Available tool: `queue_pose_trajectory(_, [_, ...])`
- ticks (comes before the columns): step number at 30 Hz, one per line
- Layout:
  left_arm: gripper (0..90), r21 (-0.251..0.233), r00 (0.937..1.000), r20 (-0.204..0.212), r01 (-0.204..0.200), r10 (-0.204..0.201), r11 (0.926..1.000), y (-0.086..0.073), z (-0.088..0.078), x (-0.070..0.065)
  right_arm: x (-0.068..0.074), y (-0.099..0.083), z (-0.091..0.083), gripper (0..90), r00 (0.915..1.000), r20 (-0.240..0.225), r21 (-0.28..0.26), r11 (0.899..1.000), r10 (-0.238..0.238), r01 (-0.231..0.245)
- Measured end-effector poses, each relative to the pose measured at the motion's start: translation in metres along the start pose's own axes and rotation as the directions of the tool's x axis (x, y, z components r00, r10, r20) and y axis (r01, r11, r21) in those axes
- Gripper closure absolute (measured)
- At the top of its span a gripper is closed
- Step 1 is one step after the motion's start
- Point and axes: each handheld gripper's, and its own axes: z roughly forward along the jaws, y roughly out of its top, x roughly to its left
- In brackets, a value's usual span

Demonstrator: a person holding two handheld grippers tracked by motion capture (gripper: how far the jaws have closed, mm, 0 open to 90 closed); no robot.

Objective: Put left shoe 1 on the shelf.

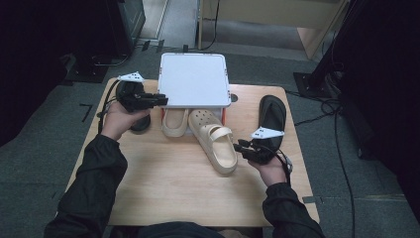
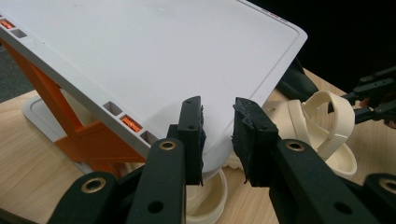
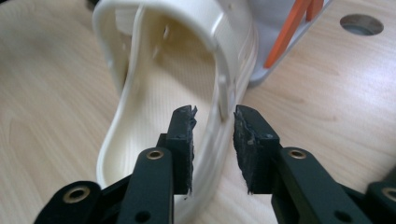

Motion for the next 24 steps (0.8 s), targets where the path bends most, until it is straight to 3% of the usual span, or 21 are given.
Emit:
queue_pose_trajectory(4, [73.4, 0.0, 1.0, -0.004, -0.002, 0.002, 1.0, 0.0, 0.0, -0.001, -0.001, -0.008, -0.007, 77.7, 0.9996, -0.015, 0.031, 0.999, 0.026, -0.026])
queue_pose_trajectory(12, [73.5, 0.001, 1.0, -0.004, -0.003, 0.003, 1.0, 0.0, 0.0, -0.001, -0.001, -0.024, -0.005, 77.4, 0.9982, -0.037, 0.098, 0.994, -0.048, 0.051])
queue_pose_trajectory(16, [73.5, 0.001, 1.0, -0.005, -0.003, 0.003, 1.0, 0.0, 0.0, -0.001, -0.001, -0.027, 0.0, 79.4, 0.9973, -0.049, 0.141, 0.988, -0.054, 0.061])
queue_pose_trajectory(24, [73.6, 0.002, 1.0, -0.005, -0.003, 0.003, 1.0, 0.0, 0.0, -0.001, 0.003, -0.026, 0.001, 82.1, 0.996, -0.088, 0.142, 0.99, 0.015, -0.002])
